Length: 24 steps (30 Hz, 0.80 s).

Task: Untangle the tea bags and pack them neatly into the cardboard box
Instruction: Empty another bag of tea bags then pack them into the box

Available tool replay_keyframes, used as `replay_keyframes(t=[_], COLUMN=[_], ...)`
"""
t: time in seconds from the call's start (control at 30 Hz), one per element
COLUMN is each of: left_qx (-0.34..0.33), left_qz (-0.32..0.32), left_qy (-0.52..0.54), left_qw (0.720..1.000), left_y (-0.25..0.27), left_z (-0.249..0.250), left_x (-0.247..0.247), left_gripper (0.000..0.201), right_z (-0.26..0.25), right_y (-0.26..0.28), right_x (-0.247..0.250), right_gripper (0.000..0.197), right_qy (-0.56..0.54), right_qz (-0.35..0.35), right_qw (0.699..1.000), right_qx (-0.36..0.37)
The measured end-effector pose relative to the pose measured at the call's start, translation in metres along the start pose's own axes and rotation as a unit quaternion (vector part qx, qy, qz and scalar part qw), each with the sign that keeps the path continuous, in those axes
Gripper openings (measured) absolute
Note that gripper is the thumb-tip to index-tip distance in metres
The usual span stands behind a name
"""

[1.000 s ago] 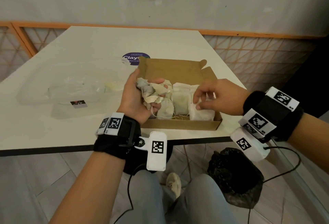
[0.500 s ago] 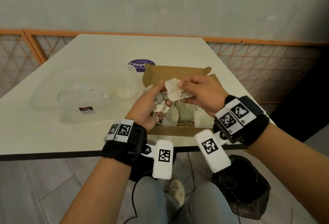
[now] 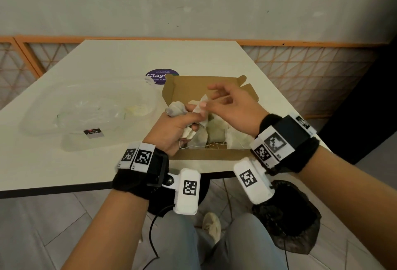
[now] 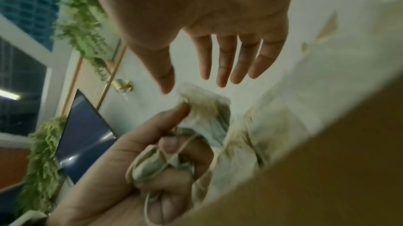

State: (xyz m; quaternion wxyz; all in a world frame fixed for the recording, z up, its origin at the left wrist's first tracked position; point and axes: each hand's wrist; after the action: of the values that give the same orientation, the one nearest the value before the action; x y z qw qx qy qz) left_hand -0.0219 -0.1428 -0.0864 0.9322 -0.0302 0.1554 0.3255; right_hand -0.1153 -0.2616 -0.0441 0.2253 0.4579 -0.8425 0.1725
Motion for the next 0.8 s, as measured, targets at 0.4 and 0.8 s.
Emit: replay_keyframes(t=[0.4,0.8], left_qx=[0.060,0.070], left_qz=[0.050,0.025], left_qy=[0.099,0.226], left_qw=[0.992,0.971], left_y=[-0.002,-0.001], left_z=[0.008,0.007], left_x=[0.002,0.012], left_gripper=[0.050,0.058], right_z=[-0.015,0.014], right_y=[-0.016,-0.025], right_x=[0.038,0.015], right_gripper=[0.012,0.011], right_qy=[0.199,0.120], right_qz=[-0.151,-0.110], right_qw=[0.968,0.981], right_qx=[-0.019,-0.107])
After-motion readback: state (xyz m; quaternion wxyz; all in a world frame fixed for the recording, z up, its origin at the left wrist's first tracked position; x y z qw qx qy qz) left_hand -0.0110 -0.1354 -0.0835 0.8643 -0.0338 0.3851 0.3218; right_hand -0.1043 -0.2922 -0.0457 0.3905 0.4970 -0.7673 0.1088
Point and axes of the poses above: each hand's wrist, its own y-axis away from the middle knuckle, its own x-axis out of the back of the hand, z = x × y, and after that the axes turned 1 degree about -x, right-handed
